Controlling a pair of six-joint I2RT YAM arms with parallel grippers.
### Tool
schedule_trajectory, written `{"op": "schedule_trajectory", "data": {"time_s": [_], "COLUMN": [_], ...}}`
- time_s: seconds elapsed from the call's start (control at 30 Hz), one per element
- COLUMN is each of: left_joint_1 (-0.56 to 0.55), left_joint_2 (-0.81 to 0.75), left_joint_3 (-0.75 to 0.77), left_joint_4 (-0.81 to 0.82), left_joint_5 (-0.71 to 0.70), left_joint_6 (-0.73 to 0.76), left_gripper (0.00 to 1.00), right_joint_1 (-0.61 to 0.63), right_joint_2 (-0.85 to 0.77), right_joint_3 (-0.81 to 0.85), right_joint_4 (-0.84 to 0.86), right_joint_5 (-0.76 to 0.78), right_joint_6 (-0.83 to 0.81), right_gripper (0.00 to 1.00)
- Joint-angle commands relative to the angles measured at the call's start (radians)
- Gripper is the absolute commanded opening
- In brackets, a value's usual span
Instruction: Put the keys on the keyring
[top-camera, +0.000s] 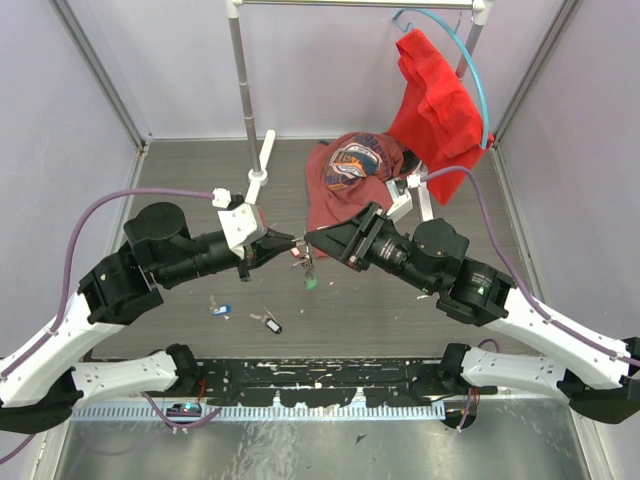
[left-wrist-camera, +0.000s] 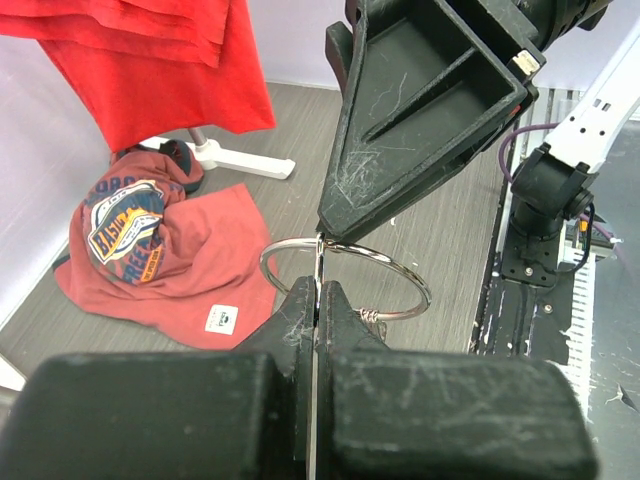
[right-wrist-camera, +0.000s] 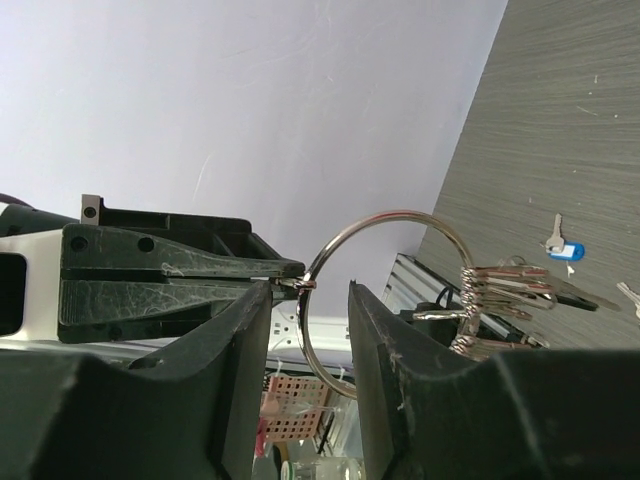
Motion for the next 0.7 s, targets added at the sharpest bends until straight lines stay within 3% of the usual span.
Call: {"op": "schedule_trajectory", "data": {"time_s": [0.0,0.67], "left_joint_1": [-0.002,-0.002], "left_joint_2": [-0.012,-0.012], "left_joint_3": [-0.003,-0.012], "left_joint_4": [0.061,0.072], "left_joint_5": [-0.003,0.028], "left_joint_6": [-0.009,-0.014], "left_gripper": [0.0,0.0], "right_joint_1": [0.003,0.002], "right_joint_2": [0.007,0.045], "right_joint_3": [0.001,0.01], "right_joint_4": [0.087,0.125], "right_joint_5": [-0.022,-0.036], "right_joint_6": [0.008,0.02], "right_gripper": [0.43,0.31]}}
